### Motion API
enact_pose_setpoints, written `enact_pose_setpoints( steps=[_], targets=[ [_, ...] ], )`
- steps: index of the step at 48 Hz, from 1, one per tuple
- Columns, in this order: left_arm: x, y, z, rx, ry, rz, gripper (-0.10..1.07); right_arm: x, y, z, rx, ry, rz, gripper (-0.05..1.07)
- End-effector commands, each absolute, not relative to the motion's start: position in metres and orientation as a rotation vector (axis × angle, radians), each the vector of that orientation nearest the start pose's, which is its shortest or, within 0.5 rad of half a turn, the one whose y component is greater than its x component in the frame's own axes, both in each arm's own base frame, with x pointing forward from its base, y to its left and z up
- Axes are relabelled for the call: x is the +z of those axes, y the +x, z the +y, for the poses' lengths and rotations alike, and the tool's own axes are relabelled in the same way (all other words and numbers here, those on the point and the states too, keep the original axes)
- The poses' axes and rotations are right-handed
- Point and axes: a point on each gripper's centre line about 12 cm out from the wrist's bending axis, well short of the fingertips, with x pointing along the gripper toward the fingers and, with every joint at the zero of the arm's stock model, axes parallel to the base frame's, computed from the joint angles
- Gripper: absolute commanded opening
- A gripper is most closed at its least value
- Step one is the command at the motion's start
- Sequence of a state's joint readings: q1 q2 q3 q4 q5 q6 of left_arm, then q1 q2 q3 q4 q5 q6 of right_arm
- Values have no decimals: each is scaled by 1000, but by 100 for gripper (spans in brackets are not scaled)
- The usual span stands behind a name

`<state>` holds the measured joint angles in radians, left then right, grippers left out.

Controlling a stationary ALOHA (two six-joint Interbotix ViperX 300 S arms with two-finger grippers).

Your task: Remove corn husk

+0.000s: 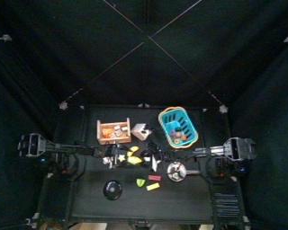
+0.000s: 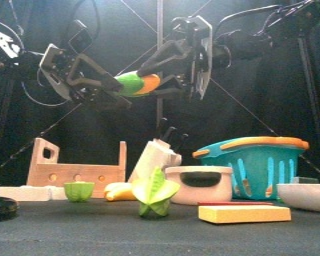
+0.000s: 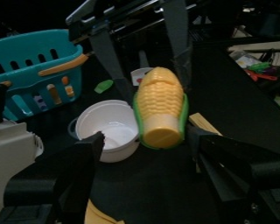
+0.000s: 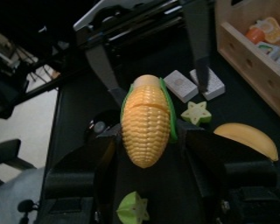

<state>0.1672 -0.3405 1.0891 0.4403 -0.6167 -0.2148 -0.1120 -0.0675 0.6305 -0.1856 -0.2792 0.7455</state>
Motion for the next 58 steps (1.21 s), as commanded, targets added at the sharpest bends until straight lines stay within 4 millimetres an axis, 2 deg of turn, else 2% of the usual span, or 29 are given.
enact_pose_setpoints(
  steps=[1,11,22,36,44,58],
  targets=[
    [218,281,15,-115,171,116,103,255,396,-53,-204,724,183,61],
    [227,265,1,-159,297,58,103,257,386,-60,-282,916,137,60],
    [230,271,-4,-166,376,38,103,273,377,-55,-301,1062,98,60],
    [248,284,6,-47,461,-98,103,292,376,-41,-264,1141,78,60],
    [241,297,-1,-6,604,-138,103,291,376,-42,-267,1137,75,60],
    [229,332,-3,122,802,-74,103,293,373,-46,-271,1127,65,60]
  ],
)
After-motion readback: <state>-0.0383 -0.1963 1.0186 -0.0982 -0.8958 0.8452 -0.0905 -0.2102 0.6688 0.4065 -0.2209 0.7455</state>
